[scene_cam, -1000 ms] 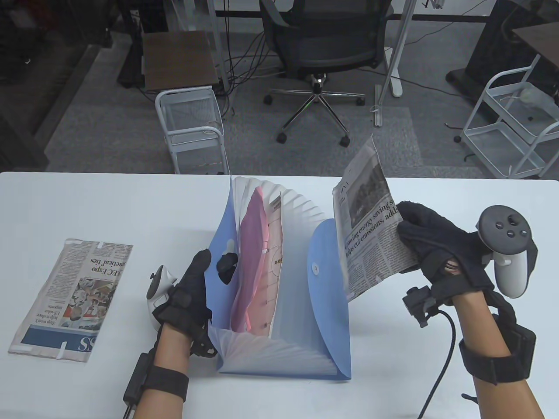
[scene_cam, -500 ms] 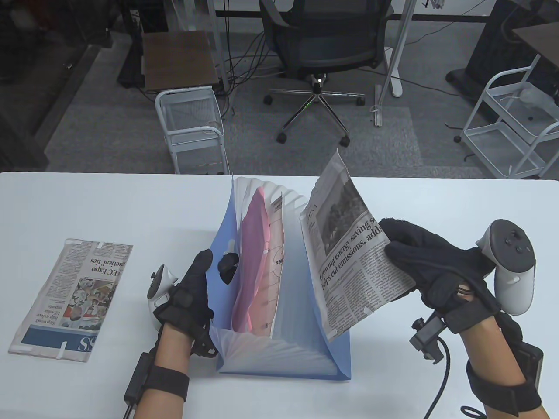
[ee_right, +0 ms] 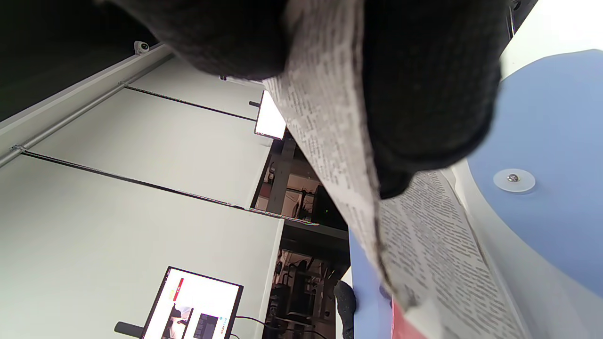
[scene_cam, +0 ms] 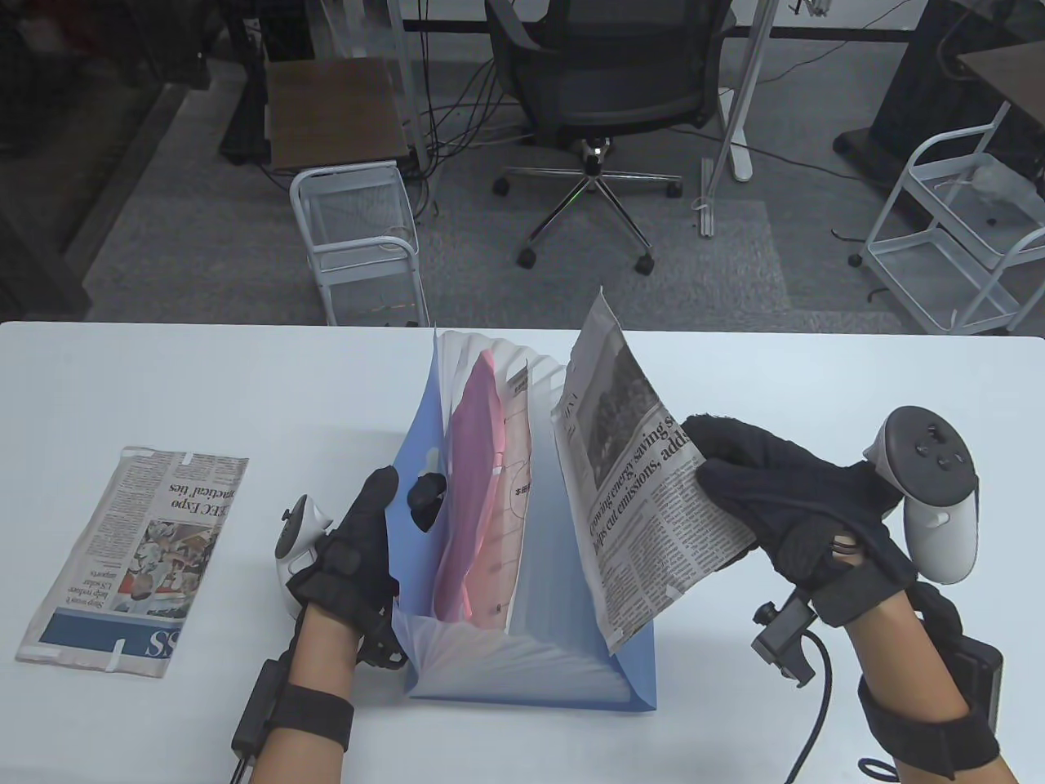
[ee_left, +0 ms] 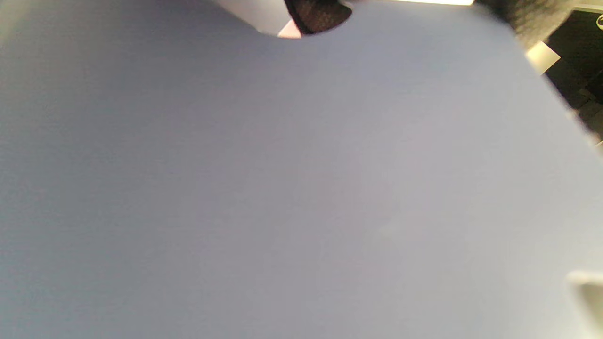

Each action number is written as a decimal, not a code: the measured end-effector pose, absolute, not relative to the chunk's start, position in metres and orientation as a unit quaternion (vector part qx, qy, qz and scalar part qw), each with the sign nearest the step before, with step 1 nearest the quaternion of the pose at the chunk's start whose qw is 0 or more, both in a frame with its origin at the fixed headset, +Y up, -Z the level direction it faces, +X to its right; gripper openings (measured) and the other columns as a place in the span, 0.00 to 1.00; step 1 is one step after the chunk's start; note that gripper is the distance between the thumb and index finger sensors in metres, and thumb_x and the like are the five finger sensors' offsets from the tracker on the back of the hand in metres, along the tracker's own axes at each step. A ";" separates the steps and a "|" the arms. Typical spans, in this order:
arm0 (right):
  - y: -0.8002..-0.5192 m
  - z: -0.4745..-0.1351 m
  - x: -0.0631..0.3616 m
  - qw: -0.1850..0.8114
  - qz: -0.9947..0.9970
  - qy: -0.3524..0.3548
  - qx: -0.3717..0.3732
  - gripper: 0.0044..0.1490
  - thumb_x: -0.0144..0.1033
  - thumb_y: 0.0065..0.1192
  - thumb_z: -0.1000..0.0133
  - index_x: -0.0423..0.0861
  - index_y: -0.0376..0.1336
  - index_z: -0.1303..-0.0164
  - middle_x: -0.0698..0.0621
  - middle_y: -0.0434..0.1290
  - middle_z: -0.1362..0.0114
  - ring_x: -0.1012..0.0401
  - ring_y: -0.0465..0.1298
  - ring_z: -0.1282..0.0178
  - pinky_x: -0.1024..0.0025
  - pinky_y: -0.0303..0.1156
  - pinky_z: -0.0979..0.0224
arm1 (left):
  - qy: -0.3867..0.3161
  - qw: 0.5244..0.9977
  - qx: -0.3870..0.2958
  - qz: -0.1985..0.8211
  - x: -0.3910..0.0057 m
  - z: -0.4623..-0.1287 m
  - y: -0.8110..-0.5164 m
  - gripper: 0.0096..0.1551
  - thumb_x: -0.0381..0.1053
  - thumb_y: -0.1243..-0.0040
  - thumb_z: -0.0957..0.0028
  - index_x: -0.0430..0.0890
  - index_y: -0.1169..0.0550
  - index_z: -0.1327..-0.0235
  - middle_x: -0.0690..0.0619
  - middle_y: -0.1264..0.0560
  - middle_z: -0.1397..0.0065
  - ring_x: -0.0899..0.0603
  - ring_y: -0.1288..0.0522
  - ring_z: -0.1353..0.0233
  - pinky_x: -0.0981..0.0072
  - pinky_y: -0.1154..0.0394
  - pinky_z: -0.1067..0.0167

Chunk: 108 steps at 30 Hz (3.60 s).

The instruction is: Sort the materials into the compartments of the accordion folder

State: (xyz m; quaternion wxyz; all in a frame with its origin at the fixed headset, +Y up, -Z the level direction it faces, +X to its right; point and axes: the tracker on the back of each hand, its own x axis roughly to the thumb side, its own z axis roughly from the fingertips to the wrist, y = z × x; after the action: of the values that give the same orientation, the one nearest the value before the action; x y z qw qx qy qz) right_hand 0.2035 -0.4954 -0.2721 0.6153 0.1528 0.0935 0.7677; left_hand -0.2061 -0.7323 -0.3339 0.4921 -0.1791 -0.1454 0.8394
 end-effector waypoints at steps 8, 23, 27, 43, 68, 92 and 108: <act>-0.498 -0.279 0.197 0.609 0.772 0.102 0.152 0.30 0.31 0.65 0.36 0.38 0.60 0.25 0.39 0.78 0.34 0.47 0.89 0.58 0.66 0.89 0.62 | -0.146 0.492 -0.178 0.840 -0.206 -0.334 -0.733 0.45 0.77 0.53 0.31 0.39 0.35 0.26 0.27 0.72 0.14 0.18 0.75 0.23 0.25 0.65 0.37; -0.517 -0.303 0.177 0.613 0.773 0.100 0.129 0.31 0.31 0.64 0.36 0.39 0.59 0.24 0.39 0.78 0.33 0.47 0.89 0.57 0.65 0.88 0.61 | -0.146 0.492 -0.179 0.839 -0.206 -0.334 -0.733 0.45 0.77 0.53 0.31 0.39 0.35 0.26 0.27 0.72 0.14 0.18 0.75 0.23 0.25 0.65 0.37; -0.524 -0.305 0.172 0.624 0.766 0.098 0.119 0.31 0.31 0.64 0.36 0.39 0.59 0.24 0.39 0.77 0.33 0.46 0.89 0.56 0.65 0.88 0.61 | -0.146 0.492 -0.179 0.839 -0.206 -0.334 -0.733 0.45 0.77 0.53 0.31 0.39 0.35 0.26 0.27 0.72 0.14 0.18 0.75 0.23 0.25 0.65 0.37; -0.544 -0.297 0.152 0.542 0.824 0.141 0.086 0.32 0.35 0.65 0.36 0.34 0.59 0.26 0.39 0.77 0.34 0.45 0.89 0.55 0.64 0.89 0.61 | -0.144 0.493 -0.178 0.839 -0.206 -0.335 -0.733 0.45 0.77 0.54 0.31 0.39 0.36 0.26 0.27 0.72 0.14 0.19 0.75 0.23 0.26 0.65 0.37; -0.564 -0.295 0.110 0.340 0.921 0.170 0.082 0.31 0.40 0.69 0.37 0.38 0.62 0.29 0.52 0.86 0.56 0.53 0.89 0.73 0.73 0.85 0.75 | -0.145 0.496 -0.179 0.837 -0.204 -0.334 -0.734 0.45 0.77 0.54 0.31 0.39 0.36 0.26 0.27 0.72 0.14 0.19 0.75 0.24 0.26 0.65 0.37; -0.571 -0.280 0.109 0.313 0.929 0.148 0.131 0.39 0.50 0.57 0.33 0.38 0.53 0.21 0.42 0.79 0.38 0.43 0.85 0.57 0.63 0.84 0.60 | -0.146 0.518 -0.184 0.823 -0.198 -0.335 -0.731 0.45 0.78 0.51 0.32 0.40 0.36 0.26 0.27 0.73 0.15 0.19 0.76 0.24 0.26 0.65 0.38; -0.633 -0.273 0.171 0.284 0.937 -0.116 0.164 0.49 0.62 0.49 0.37 0.45 0.43 0.13 0.34 0.52 0.12 0.30 0.56 0.18 0.26 0.56 0.24 | -0.177 0.605 -0.226 0.743 -0.147 -0.336 -0.723 0.49 0.77 0.51 0.33 0.39 0.45 0.22 0.27 0.84 0.23 0.21 0.86 0.32 0.29 0.75 0.45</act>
State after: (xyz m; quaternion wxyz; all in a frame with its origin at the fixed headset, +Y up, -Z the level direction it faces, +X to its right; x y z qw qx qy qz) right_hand 0.1713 -0.6328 -0.2733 0.2842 0.1643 -0.1162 0.9374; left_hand -0.1471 -0.7225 -0.3358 0.6052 -0.2259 -0.1770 0.7426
